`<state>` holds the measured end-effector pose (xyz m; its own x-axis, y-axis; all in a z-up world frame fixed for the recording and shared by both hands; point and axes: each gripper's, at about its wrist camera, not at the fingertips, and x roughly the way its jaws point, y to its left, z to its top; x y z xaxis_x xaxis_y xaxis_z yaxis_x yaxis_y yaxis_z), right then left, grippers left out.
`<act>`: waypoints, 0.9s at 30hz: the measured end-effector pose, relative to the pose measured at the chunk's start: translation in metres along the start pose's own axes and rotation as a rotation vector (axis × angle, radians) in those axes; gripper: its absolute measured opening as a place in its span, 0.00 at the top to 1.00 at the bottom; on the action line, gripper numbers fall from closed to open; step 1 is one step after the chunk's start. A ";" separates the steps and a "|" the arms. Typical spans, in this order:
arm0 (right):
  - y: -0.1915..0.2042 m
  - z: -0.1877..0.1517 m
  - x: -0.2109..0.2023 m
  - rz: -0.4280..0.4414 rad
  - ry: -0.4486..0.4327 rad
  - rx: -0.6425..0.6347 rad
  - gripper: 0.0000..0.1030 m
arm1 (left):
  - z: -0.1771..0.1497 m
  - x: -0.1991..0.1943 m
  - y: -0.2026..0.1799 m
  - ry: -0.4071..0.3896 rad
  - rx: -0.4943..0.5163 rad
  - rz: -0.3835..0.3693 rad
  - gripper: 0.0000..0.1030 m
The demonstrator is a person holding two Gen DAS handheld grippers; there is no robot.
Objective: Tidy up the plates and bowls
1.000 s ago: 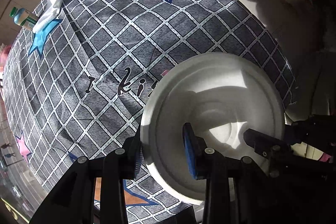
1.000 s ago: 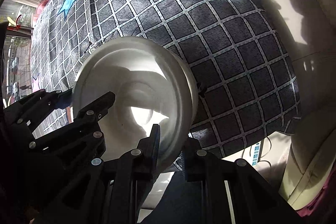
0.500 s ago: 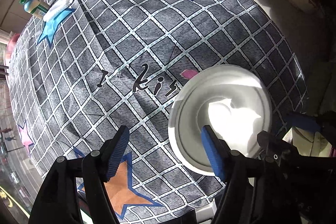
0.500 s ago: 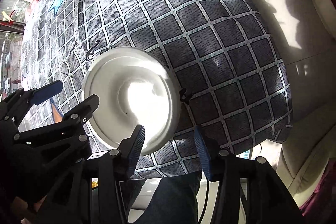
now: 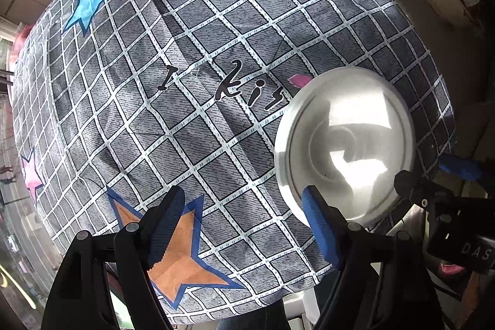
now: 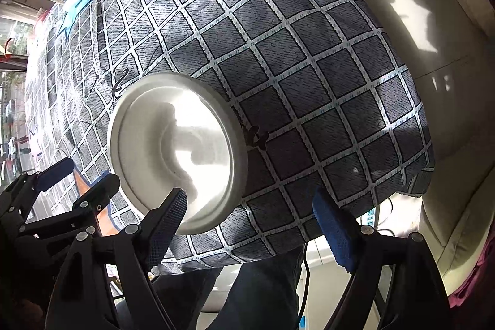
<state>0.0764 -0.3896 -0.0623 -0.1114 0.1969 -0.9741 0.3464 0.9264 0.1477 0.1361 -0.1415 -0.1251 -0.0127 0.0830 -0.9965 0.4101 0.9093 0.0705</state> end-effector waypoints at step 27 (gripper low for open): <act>-0.006 0.008 0.016 -0.001 0.032 0.001 0.18 | -0.001 0.014 -0.006 0.026 0.002 0.001 0.21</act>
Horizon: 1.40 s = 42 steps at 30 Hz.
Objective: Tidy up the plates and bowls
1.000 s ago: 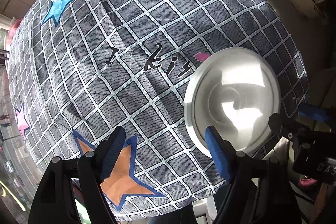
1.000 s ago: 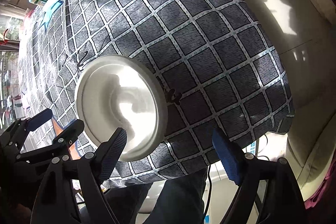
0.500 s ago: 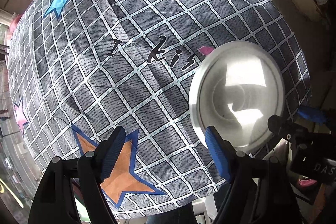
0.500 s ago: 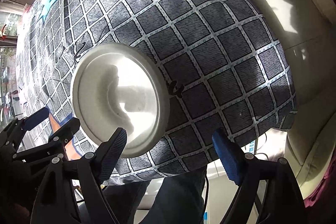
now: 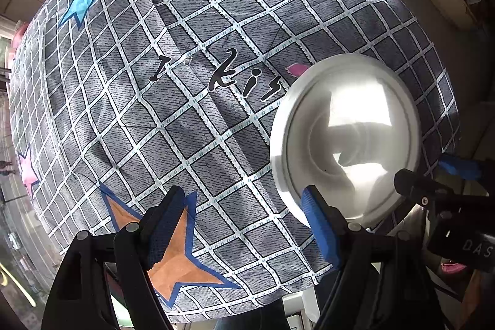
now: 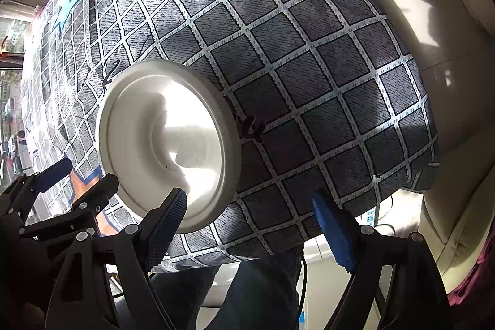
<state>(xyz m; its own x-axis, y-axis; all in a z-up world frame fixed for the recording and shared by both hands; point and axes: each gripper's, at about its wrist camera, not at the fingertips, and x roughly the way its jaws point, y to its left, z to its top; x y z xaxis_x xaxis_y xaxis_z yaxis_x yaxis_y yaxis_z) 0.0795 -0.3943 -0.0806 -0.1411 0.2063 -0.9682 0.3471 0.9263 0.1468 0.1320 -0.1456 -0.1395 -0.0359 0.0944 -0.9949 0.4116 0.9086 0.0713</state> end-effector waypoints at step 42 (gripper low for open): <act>0.038 0.057 0.058 -0.029 0.099 -0.144 0.70 | 0.019 0.054 -0.057 0.049 0.038 -0.093 0.69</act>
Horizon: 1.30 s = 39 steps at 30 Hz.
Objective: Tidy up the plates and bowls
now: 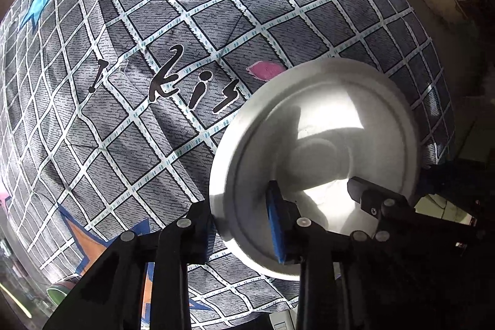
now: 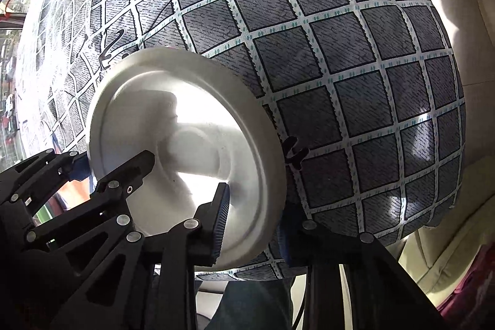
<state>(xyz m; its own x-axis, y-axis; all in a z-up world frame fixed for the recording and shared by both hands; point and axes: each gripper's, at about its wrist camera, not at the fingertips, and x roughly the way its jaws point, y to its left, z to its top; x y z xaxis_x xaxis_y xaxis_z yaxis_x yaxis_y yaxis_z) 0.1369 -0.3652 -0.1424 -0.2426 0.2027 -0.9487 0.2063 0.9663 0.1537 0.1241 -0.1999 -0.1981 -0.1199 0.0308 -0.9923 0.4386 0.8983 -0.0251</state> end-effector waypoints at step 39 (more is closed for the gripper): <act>0.162 -0.054 0.063 -0.080 0.133 -0.347 0.70 | -0.163 0.065 0.157 0.027 -0.206 -0.011 0.68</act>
<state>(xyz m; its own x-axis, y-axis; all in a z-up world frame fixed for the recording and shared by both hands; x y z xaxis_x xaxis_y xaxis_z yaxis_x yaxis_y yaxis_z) 0.1037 -0.1872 -0.1622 -0.3705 0.1207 -0.9209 -0.1465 0.9715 0.1863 0.0397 0.0150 -0.2472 -0.1484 0.0293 -0.9885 0.2459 0.9693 -0.0081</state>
